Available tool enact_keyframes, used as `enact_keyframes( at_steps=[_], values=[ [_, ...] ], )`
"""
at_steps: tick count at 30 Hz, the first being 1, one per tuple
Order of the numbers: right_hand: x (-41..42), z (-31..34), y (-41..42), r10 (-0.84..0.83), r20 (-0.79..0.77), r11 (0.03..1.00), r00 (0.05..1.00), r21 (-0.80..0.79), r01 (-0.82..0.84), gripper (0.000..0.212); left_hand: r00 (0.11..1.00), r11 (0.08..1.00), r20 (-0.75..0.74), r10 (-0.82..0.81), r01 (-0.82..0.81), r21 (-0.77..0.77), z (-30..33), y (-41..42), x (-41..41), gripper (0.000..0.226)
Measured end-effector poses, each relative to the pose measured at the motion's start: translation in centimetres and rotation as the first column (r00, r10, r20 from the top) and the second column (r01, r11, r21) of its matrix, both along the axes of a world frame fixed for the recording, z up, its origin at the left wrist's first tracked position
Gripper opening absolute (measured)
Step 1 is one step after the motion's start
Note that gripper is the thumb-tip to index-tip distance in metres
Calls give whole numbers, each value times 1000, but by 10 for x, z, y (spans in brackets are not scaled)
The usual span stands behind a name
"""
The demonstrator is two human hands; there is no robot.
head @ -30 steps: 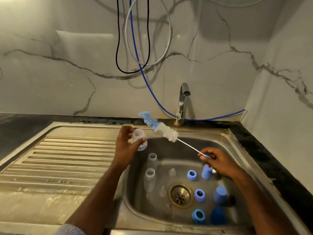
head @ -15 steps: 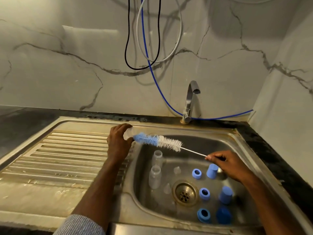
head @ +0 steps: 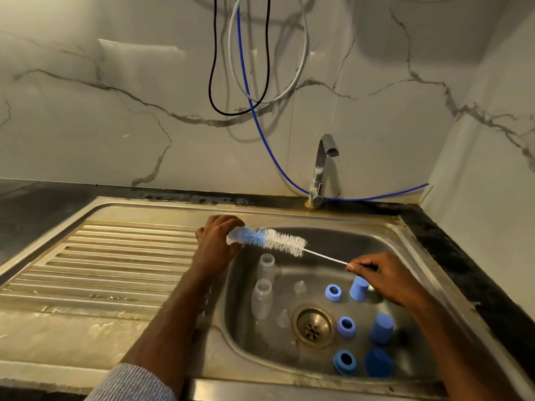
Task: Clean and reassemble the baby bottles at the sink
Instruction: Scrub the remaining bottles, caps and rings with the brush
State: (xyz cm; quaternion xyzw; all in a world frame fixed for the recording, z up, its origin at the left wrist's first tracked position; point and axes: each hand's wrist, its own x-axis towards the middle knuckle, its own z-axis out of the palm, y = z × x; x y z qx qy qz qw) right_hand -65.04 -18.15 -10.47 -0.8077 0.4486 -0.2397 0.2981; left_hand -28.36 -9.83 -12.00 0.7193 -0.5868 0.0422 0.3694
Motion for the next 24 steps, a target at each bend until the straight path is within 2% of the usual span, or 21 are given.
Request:
enact_keyframes(
  at_steps=[6,9,11,13,15,18,21,24],
  values=[
    [6,0,3,18,49,1000,999,1,-18,18,990,989,6,-139,139,46,1,0,-18,49],
    [5,0,3,-7,121,1000,993,6,6,21,978,987,-133,-161,163,6,5,6,-9,77],
    [2,2,3,-23,157,999,987,25,19,21,960,984,-215,-177,177,-17,6,11,1,84],
    [0,2,1,-42,194,998,980,45,33,21,902,965,-345,-261,250,-77,7,15,9,77],
    [-2,1,0,-52,202,997,978,64,40,18,791,929,-490,-367,338,-151,8,19,9,63],
    [-4,0,0,-71,221,995,973,81,55,15,651,905,-633,-419,356,-233,12,22,6,47],
    [-11,2,-2,-119,292,992,949,78,100,18,572,907,-705,-420,298,-299,16,26,8,34],
    [-7,1,0,-99,253,992,962,96,76,15,537,921,-751,-385,273,-277,15,27,7,30]
  ],
)
